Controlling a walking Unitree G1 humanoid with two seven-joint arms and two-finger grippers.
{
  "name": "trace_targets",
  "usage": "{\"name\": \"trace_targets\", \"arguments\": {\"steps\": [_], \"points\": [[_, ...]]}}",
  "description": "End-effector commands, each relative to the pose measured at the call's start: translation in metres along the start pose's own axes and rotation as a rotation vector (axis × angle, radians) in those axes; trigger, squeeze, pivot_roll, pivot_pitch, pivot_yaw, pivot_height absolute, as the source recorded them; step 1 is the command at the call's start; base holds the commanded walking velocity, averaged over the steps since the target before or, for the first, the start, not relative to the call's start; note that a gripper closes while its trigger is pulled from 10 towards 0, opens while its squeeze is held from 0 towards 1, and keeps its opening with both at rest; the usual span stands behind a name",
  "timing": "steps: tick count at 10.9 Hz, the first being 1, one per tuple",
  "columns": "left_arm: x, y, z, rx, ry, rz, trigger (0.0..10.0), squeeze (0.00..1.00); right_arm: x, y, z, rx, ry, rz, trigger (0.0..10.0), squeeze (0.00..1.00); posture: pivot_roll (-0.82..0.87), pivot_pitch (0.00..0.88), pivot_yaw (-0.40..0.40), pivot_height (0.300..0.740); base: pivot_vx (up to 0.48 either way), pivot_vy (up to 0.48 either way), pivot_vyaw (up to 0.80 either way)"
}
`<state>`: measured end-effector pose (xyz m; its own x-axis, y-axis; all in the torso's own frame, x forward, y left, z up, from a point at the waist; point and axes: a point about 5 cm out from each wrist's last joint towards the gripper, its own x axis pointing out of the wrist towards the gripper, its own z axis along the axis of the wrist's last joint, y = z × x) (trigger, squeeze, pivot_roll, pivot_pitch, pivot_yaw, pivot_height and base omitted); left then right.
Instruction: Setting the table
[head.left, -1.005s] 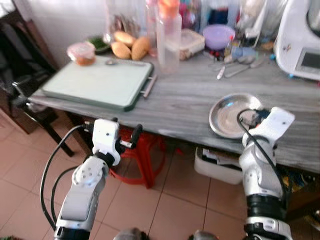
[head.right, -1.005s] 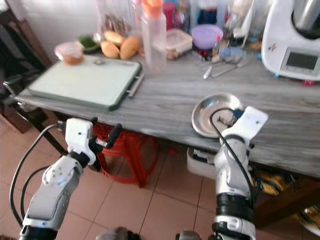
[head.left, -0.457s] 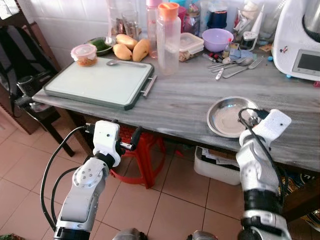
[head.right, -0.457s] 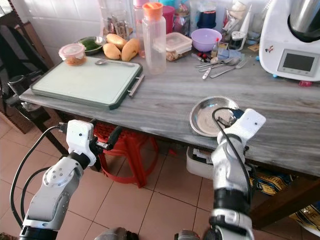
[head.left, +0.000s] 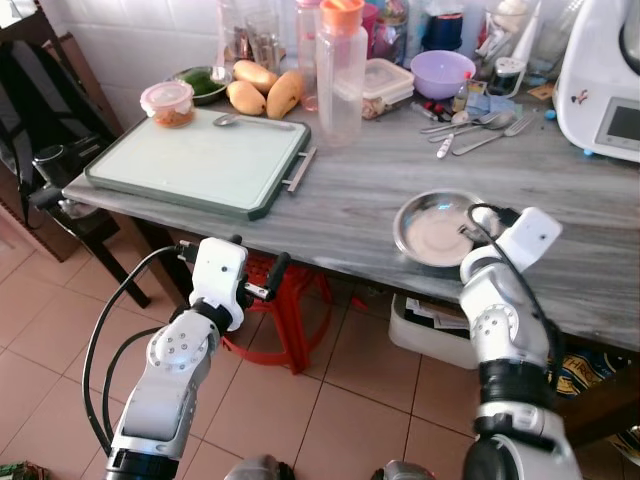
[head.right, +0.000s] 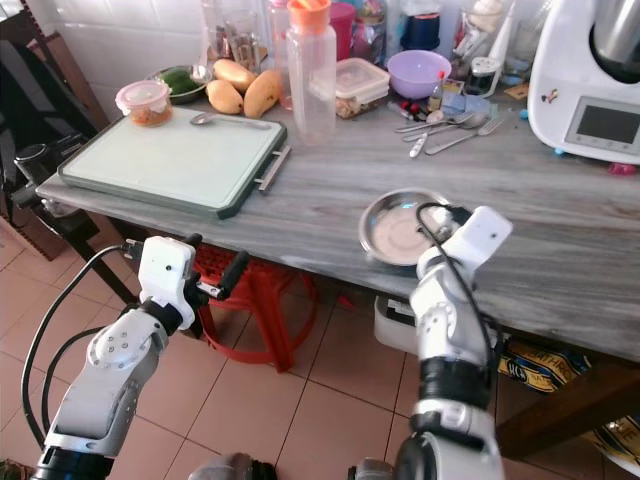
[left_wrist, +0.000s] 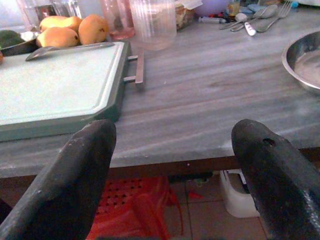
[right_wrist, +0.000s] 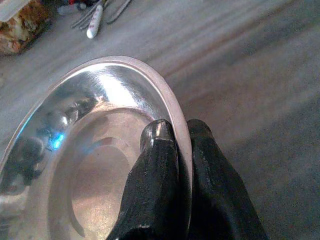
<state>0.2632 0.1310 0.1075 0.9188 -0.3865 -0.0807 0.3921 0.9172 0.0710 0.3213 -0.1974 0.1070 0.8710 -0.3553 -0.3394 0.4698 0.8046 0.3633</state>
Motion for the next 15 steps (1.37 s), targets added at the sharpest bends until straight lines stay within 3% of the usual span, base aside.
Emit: {"name": "trace_targets", "arguments": {"steps": [1, 2, 3, 5, 15], "points": [[0.0, 0.002, -0.001, 0.007, 0.01, 0.002, 10.0, 0.0, -0.004, -0.01, -0.021, -0.038, 0.101, -0.059, 10.0, 0.0, 0.0, 0.0, 0.069, 0.74, 0.0, 0.0, 0.0], [0.001, 0.001, -0.001, 0.005, 0.01, 0.0, 10.0, 0.0, -0.007, -0.014, -0.023, -0.035, 0.1, -0.072, 10.0, 0.54, -0.01, 0.0, 0.07, 0.74, 0.0, 0.0, 0.0], [0.002, 0.0, -0.001, 0.002, 0.01, -0.004, 10.0, 0.0, -0.008, -0.019, -0.023, -0.045, 0.091, -0.086, 10.0, 1.0, -0.01, 0.0, 0.07, 0.74, 0.0, 0.0, 0.0], [0.003, 0.0, -0.001, 0.002, 0.008, -0.008, 10.0, 0.0, -0.005, -0.025, -0.01, -0.071, 0.027, -0.105, 10.0, 1.0, -0.01, 0.0, 0.07, 0.74, 0.0, 0.0, 0.0], [0.004, 0.003, 0.0, 0.005, -0.01, 0.033, 10.0, 0.0, 0.009, -0.011, 0.018, -0.141, -0.173, -0.053, 10.0, 1.0, 0.0, 0.0, 0.068, 0.74, 0.0, 0.0, 0.0]]}}
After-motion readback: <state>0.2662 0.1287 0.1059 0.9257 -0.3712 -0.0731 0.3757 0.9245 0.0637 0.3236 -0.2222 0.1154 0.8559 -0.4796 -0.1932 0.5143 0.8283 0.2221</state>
